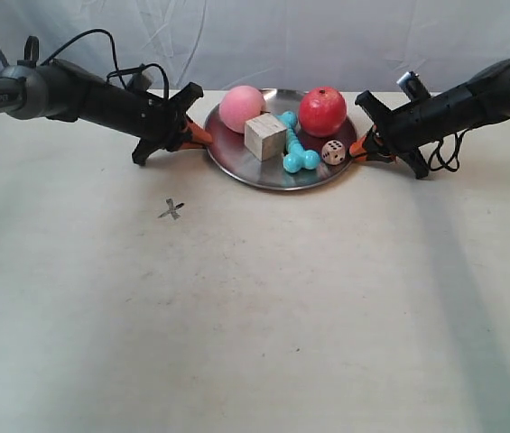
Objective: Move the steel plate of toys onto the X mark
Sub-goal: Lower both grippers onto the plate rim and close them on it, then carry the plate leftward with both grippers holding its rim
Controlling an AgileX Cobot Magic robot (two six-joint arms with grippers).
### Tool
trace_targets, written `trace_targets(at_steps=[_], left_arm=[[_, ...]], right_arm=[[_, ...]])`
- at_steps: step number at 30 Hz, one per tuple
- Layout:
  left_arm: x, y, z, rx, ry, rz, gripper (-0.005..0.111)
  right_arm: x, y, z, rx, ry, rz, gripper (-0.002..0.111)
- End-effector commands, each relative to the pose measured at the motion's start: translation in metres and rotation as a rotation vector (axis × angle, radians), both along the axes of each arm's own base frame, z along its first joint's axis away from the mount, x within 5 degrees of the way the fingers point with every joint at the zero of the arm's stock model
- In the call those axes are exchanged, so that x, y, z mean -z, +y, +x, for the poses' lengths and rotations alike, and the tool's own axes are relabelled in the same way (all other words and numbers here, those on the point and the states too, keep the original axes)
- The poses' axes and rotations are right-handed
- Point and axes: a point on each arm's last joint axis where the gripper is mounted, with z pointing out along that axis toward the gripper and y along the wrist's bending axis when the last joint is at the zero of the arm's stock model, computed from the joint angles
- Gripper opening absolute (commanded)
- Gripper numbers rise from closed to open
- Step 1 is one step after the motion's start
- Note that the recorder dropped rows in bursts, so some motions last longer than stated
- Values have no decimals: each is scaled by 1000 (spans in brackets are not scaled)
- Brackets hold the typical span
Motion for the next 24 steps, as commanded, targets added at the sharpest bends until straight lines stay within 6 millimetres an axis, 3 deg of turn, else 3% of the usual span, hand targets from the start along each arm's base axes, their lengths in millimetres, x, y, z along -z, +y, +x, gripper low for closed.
trace_targets(at_steps=[1, 13, 24], left_arm=[[-4, -5, -8, 50, 41, -1, 0], [-23, -8, -8, 118, 51, -16, 0], [-53, -8, -11, 140, 26, -15, 0]], right_arm=[[-1, 9, -4, -58, 13, 19, -1], [-31, 10, -4, -68, -16, 36, -1], [-49, 14, -10, -115, -3, 71, -1]])
